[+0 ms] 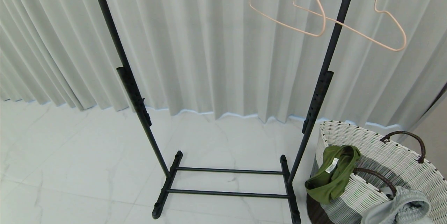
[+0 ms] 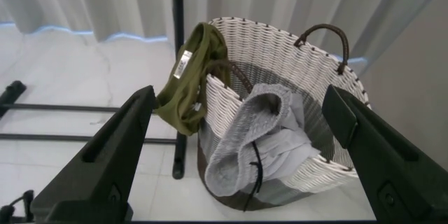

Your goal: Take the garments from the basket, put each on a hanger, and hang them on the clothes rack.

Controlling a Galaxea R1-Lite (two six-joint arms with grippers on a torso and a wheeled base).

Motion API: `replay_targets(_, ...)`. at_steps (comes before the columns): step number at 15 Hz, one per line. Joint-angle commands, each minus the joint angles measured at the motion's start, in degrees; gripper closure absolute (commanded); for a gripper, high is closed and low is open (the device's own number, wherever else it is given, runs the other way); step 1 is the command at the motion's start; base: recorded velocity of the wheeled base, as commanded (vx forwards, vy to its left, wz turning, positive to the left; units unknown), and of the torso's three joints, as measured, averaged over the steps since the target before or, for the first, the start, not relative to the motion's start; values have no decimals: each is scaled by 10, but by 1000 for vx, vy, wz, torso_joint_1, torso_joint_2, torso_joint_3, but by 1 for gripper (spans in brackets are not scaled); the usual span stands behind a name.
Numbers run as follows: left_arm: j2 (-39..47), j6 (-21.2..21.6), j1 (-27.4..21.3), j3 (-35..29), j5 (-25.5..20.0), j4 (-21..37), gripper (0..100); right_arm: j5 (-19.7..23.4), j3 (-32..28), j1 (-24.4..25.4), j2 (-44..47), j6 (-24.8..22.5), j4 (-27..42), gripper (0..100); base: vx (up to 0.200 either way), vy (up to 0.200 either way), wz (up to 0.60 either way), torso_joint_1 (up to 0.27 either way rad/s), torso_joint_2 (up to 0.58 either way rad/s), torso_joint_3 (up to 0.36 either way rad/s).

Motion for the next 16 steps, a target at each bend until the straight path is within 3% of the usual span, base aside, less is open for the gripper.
replay_targets(1,0,1,0,0,0,0,0,-1,0,0,-1,-10,-14,0,0,0,0,0,0,0)
replay_targets(3,0,1,0,0,0,0,0,11,-70,12,33,29,-21,0,0,0,0,0,0,0)
replay_targets(5,0,1,0,0,0,0,0,7,-131,42,121,33,11,0,0,0,0,0,0,0)
replay_targets(9,0,1,0,0,0,0,0,-6,-174,41,409,-73,22,0,0,0,0,0,0,0)
replay_targets(11,0,1,0,0,0,0,0,-9,-198,0,513,-148,20,0,0,0,0,0,0,0)
replay_targets(12,1,1,0,0,0,0,0,-7,-210,-48,583,-230,20,0,0,0,0,0,0,0)
replay_targets(14,0,1,0,0,0,0,0,-8,-217,-110,665,-341,-5,0,0,0,0,0,0,0)
replay_targets(15,0,1,0,0,0,0,0,-8,-217,-113,668,-344,-7,0,0,0,0,0,0,0)
replay_targets(16,0,15,0,0,0,-1,0,-8,-215,-161,739,-415,-44,0,0,0,0,0,0,0)
